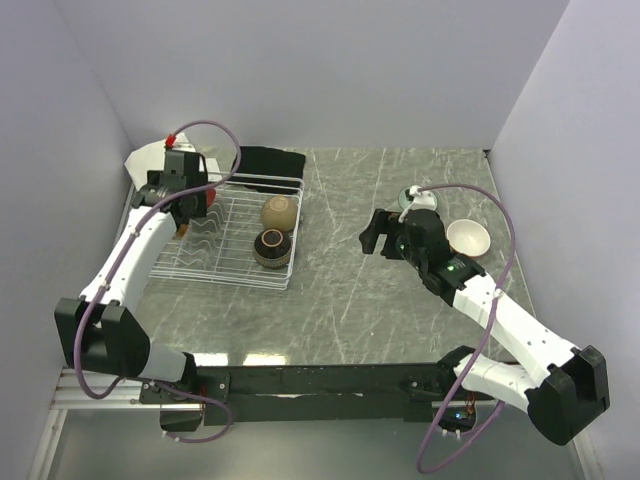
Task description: Unload the bowls from the dish rack
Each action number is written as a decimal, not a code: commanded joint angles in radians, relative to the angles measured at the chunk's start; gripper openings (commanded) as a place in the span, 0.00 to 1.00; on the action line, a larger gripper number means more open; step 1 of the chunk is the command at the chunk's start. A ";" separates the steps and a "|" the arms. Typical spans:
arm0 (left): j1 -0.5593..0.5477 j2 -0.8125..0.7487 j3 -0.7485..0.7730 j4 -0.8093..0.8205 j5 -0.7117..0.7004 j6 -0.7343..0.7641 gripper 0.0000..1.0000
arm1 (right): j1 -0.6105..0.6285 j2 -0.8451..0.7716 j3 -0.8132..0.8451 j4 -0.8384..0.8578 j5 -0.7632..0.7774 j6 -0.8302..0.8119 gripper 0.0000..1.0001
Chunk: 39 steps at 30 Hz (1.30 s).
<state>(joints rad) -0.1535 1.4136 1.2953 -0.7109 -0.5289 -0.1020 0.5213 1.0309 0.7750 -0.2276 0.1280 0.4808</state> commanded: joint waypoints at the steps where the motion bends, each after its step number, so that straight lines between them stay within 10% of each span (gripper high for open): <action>1: 0.003 -0.071 0.079 0.097 0.075 -0.097 0.04 | 0.009 0.015 0.072 0.034 -0.086 -0.033 0.98; 25: -0.001 -0.228 -0.243 0.781 0.931 -0.717 0.01 | 0.008 0.192 0.293 -0.013 -0.419 -0.013 0.97; 39: -0.182 -0.252 -0.468 1.145 0.957 -0.927 0.01 | -0.017 0.296 0.334 0.007 -0.585 0.076 0.92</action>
<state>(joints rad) -0.3008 1.2144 0.8356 0.1722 0.3939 -0.9279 0.5179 1.3079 1.0645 -0.2531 -0.3889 0.5095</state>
